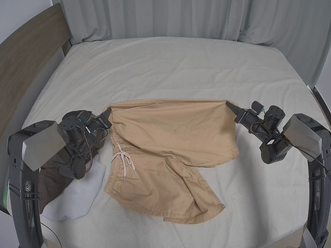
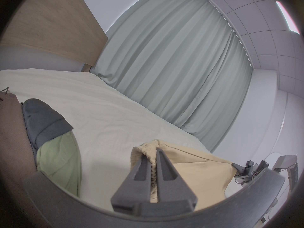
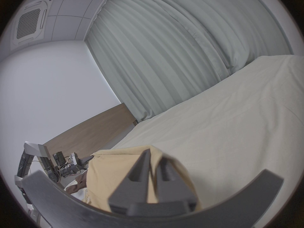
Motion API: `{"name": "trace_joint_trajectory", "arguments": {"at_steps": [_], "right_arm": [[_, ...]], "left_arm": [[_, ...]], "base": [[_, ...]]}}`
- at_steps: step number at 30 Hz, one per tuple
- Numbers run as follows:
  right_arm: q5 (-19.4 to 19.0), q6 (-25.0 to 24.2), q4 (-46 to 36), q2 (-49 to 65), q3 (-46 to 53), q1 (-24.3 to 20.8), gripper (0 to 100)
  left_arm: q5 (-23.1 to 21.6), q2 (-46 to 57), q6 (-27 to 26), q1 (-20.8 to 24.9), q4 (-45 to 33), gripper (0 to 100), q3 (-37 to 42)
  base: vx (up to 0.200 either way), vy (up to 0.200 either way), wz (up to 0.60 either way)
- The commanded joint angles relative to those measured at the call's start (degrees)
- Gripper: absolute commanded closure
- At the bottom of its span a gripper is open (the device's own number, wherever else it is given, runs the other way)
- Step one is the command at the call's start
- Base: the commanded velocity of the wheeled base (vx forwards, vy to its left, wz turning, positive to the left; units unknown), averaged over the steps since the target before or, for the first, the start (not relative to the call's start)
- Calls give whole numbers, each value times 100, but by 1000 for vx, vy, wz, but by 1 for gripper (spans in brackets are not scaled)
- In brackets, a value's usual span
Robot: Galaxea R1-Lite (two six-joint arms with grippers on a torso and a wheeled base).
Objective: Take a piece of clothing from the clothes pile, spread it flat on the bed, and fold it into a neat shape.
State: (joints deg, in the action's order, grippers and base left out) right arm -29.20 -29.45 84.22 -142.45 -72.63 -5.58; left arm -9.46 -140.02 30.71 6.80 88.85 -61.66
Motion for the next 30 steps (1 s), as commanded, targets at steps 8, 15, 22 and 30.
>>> {"name": "trace_joint_trajectory", "arguments": {"at_steps": [8,15,22,30], "right_arm": [[-7,10,85,-20,65,75,0],[-16,45,428,428,1049,-13,0],[-51,62,437,1096,2192,-145,0],[-86,177,428,1993,3642,-400,0]], "left_arm": [[-56,-34,32,128,-16,0,-21],[-3,-69,84,164,-157,0,58],[-12,282,76,93,-95,0,726],[-355,1486,67,-127,-34,0,2193]], "base": [[0,0,0],[0,0,0],[0,0,0],[0,0,0]]}}
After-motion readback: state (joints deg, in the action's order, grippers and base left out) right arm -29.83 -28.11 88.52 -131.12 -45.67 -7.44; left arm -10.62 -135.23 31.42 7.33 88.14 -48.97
